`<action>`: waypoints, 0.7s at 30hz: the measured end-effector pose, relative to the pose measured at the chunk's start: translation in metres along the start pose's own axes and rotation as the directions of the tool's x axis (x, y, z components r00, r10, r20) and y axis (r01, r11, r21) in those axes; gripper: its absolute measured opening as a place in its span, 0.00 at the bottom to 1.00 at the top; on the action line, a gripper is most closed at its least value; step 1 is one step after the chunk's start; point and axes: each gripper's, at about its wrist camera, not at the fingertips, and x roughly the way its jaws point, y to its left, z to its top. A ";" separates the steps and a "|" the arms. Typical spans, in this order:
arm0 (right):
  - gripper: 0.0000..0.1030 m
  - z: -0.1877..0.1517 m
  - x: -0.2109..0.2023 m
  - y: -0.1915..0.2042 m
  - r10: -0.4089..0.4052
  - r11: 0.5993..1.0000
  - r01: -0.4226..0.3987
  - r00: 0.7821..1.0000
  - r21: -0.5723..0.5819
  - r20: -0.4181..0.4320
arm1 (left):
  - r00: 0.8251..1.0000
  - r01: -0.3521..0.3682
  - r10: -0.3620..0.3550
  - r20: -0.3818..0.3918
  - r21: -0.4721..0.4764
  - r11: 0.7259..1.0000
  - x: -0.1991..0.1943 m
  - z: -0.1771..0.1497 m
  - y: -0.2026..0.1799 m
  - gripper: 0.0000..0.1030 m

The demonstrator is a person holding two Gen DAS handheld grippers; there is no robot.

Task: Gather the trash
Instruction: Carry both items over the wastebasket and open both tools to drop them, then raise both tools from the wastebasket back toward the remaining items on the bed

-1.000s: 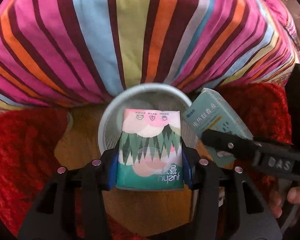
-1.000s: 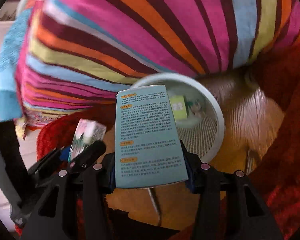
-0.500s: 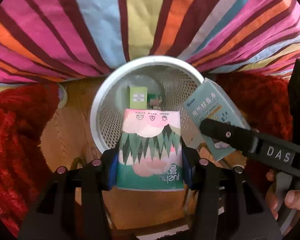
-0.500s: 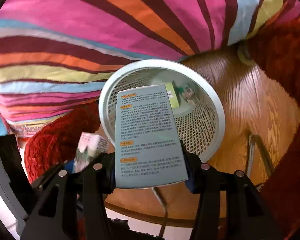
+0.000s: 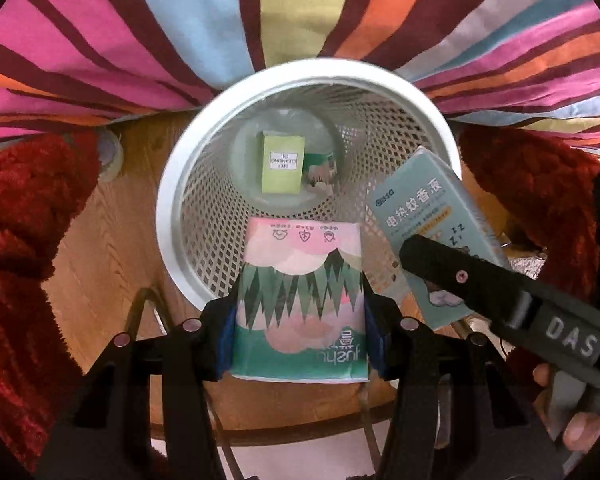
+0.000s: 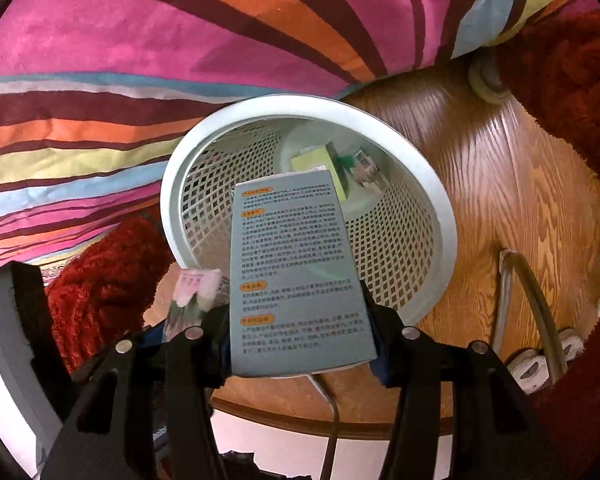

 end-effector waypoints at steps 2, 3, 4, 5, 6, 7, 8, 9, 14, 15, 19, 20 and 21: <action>0.53 0.001 0.001 0.000 0.008 1.000 -0.008 1.000 0.003 -0.002 | 1.000 -0.009 0.009 -0.023 -0.002 1.000 0.003 0.000 0.000 0.70; 0.70 0.001 0.003 0.000 0.013 1.000 -0.013 1.000 0.006 -0.010 | 1.000 -0.016 0.016 -0.023 -0.003 1.000 0.004 0.001 0.000 0.78; 0.88 0.002 0.005 -0.001 0.015 1.000 -0.015 1.000 0.010 -0.016 | 1.000 -0.017 0.017 -0.017 -0.009 1.000 0.004 0.003 0.002 0.86; 0.92 0.002 0.007 -0.002 0.008 1.000 -0.007 1.000 0.014 -0.016 | 1.000 -0.017 0.016 -0.012 -0.017 1.000 0.004 0.004 0.002 0.86; 0.93 0.003 0.007 -0.003 -0.003 1.000 0.003 1.000 0.018 -0.010 | 1.000 -0.014 0.014 -0.008 -0.026 1.000 0.004 0.004 0.004 0.86; 0.93 0.004 0.006 -0.005 -0.008 1.000 0.008 1.000 0.024 -0.003 | 1.000 -0.006 0.005 -0.009 -0.039 0.999 0.004 0.005 0.006 0.86; 0.93 0.005 0.005 -0.007 -0.006 0.999 0.006 1.000 0.032 0.002 | 1.000 0.001 -0.002 -0.014 -0.048 0.999 0.005 0.005 0.008 0.86; 0.93 0.005 0.005 -0.008 -0.002 0.999 0.001 1.000 0.039 0.005 | 1.000 0.005 -0.006 -0.018 -0.055 0.998 0.005 0.005 0.010 0.86; 0.93 0.006 0.005 -0.015 0.009 0.998 -0.009 1.000 0.064 -0.001 | 1.000 0.012 -0.013 -0.022 -0.061 0.998 0.005 0.004 0.011 0.86; 0.93 0.006 0.005 -0.014 0.009 0.998 -0.009 1.000 0.068 -0.002 | 1.000 0.013 -0.014 -0.023 -0.061 0.998 0.005 0.005 0.010 0.86; 0.93 0.006 0.007 -0.017 0.018 0.997 -0.017 1.000 0.079 -0.006 | 0.999 0.009 -0.011 -0.034 -0.064 0.998 0.011 0.005 0.014 0.86; 0.93 0.006 0.007 -0.018 0.020 0.996 -0.019 1.000 0.082 -0.006 | 0.999 0.007 -0.009 -0.037 -0.067 0.998 0.011 0.005 0.014 0.86; 0.93 0.006 0.006 -0.018 0.021 0.996 -0.021 1.000 0.084 -0.005 | 0.999 0.008 -0.011 -0.038 -0.073 0.997 0.011 0.005 0.016 0.86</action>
